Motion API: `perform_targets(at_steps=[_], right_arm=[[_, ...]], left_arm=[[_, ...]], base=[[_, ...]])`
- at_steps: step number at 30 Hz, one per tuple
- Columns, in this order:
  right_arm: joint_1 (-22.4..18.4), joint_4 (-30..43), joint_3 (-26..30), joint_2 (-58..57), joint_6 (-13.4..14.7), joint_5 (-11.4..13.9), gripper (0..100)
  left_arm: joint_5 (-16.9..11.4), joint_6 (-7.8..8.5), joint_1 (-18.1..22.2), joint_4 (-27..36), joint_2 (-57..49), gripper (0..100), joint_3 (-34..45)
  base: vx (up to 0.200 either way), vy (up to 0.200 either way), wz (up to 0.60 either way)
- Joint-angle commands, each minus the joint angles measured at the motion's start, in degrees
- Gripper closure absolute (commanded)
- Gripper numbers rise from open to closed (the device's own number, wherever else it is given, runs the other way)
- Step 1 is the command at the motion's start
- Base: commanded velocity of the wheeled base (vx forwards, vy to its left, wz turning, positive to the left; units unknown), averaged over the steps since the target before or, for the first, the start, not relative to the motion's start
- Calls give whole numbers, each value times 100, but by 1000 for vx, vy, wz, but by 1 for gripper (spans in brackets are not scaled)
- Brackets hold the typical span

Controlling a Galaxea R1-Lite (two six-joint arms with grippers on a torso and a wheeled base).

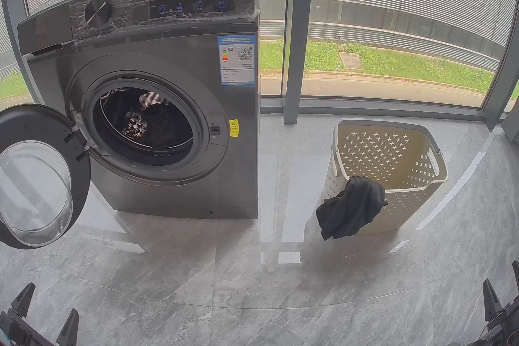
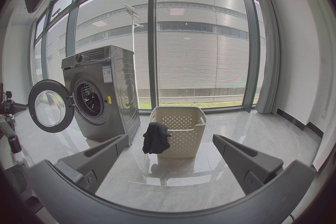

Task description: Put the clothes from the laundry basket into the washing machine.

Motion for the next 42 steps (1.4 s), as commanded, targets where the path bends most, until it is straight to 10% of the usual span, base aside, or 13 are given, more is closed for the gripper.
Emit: perform_targets(at_steps=[1,26,42], right_arm=[[1,0,101,-84,-1,-1,0],[1,0,101,-84,-1,-1,0],[1,0,101,-84,-1,-1,0]], left_arm=[[-6,-25,-2,-7,-82,0,101],[2,-25,7,-7,-82,0,101],[2,-34,7,-7,-82,0,101]], base=[[0,-200,0],[0,-200,0],[0,0,0]])
